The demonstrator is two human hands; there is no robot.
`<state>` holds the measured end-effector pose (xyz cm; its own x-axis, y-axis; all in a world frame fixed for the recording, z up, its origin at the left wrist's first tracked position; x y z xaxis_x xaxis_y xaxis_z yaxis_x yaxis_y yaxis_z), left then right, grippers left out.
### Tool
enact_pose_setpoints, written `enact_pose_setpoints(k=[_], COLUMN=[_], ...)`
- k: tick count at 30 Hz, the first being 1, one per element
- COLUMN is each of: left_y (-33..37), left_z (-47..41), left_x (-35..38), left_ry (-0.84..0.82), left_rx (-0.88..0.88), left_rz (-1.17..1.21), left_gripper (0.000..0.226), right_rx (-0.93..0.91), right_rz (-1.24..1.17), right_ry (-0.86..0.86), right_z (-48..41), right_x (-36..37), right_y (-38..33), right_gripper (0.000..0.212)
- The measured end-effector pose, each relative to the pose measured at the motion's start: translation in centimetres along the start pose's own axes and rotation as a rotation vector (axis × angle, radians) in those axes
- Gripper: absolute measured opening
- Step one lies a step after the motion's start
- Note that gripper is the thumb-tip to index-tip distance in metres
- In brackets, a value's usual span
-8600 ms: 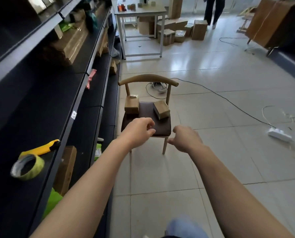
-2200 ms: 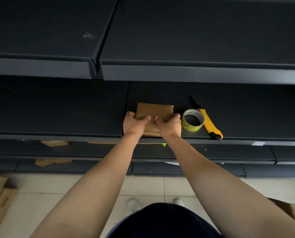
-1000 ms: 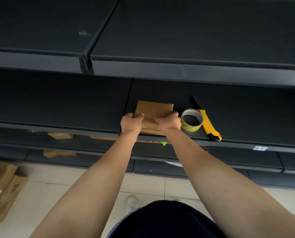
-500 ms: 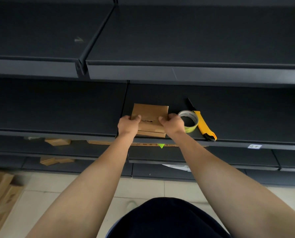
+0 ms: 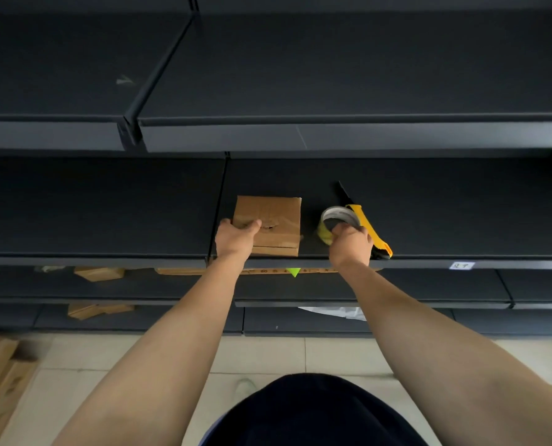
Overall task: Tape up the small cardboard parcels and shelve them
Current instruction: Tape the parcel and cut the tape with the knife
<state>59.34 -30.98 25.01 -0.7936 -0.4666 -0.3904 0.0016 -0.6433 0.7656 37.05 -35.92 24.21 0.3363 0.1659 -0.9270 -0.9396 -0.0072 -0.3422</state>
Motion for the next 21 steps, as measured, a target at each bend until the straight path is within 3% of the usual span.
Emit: enact_pose_setpoints(k=[5, 9, 11, 15, 17, 21], left_y=[0.8, 3.2, 4.7, 6.7, 7.0, 6.9], left_z=[0.9, 3.3, 4.7, 7.3, 7.6, 7.4], left_x=[-0.5, -1.1, -0.3, 1.4, 1.6, 1.1], left_ry=[0.037, 0.209, 0.075, -0.210, -0.243, -0.217], left_rx=[0.068, 0.377, 0.533, 0.630, 0.630, 0.625], left_rz=[-0.067, -0.174, -0.158, -0.088, -0.037, -0.007], left_gripper=[0.072, 0.045, 0.031, 0.035, 0.033, 0.005], right_rx=[-0.056, -0.069, -0.104, -0.235, -0.310, -0.408], right_rz=[-0.329, -0.582, -0.635, -0.597, -0.559, -0.491], right_ry=[0.285, 0.320, 0.306, 0.289, 0.289, 0.291], right_z=[1.2, 1.8, 2.1, 3.0, 3.4, 3.9], right_x=[-3.8, -6.5, -7.4, -8.7, -9.0, -9.0], right_y=[-0.4, -1.6, -2.5, -4.6, -5.5, -6.7], right_gripper=[0.031, 0.030, 0.027, 0.021, 0.019, 0.017])
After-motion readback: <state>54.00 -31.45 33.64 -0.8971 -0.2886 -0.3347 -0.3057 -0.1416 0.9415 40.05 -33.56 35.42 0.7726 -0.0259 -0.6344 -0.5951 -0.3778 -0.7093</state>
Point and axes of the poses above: each hand's wrist, its own z-axis away from the middle knuckle, its own x-axis out of the palm, y = z × x, the point moved 4 cm from there along -z, towards the middle knuckle, and after that the axes turned 8 degrees about -x, right-handed, at the moved point
